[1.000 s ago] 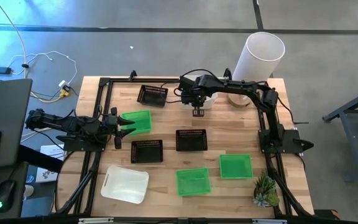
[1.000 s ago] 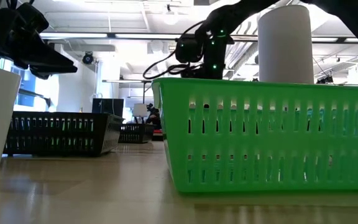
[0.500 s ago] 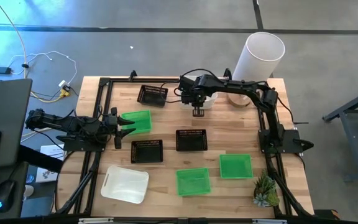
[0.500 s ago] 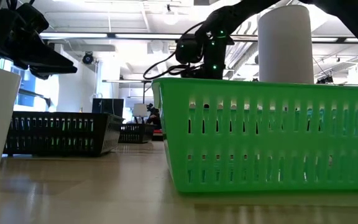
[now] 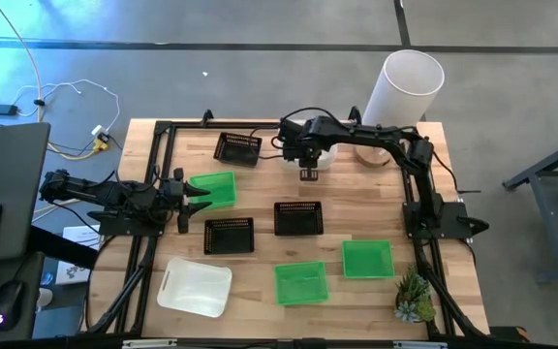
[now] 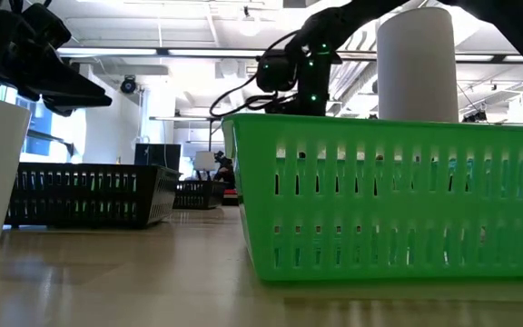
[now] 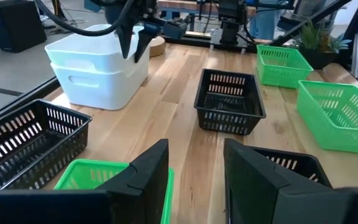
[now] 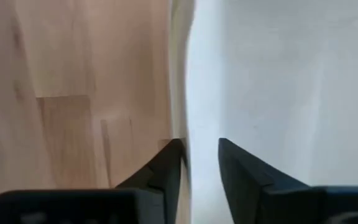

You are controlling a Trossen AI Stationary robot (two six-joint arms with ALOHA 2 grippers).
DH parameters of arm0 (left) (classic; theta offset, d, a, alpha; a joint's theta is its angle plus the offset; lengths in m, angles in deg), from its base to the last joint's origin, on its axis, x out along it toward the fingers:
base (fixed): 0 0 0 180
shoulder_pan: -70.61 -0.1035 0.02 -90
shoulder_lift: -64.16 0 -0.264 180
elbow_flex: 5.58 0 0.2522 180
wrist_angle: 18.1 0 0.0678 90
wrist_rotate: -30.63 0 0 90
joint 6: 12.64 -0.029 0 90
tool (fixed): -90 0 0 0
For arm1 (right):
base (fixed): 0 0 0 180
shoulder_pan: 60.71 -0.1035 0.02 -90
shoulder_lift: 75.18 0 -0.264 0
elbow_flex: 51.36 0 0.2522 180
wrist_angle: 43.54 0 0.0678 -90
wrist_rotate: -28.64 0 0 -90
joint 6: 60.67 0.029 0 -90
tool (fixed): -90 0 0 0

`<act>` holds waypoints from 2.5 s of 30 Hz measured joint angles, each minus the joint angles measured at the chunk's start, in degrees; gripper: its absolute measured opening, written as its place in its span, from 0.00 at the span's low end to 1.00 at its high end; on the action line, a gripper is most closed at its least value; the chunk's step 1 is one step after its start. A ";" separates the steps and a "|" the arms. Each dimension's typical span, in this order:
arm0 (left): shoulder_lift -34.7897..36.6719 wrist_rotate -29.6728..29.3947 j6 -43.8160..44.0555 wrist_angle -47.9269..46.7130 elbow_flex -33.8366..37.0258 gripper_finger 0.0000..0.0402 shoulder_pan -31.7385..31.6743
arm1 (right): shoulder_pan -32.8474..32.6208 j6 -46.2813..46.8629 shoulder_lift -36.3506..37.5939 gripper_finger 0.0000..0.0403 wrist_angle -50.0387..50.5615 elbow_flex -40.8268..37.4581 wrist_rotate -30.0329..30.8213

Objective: Stack baskets on shelf by color
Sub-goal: Stack the middle white bin on the top white bin, then stack the bottom left black bin on the top black bin

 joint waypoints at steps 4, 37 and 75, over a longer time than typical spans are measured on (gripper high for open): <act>0.02 0.00 0.00 0.00 0.02 0.35 0.00 | -0.02 2.60 0.07 0.29 1.49 2.76 -0.25; -30.62 6.37 -2.40 -9.23 -19.69 0.35 0.00 | -8.26 8.59 2.21 0.29 10.70 15.91 4.56; -63.00 11.61 -1.23 -11.10 -24.62 0.35 -0.04 | -8.24 10.07 2.23 0.29 10.73 15.82 4.37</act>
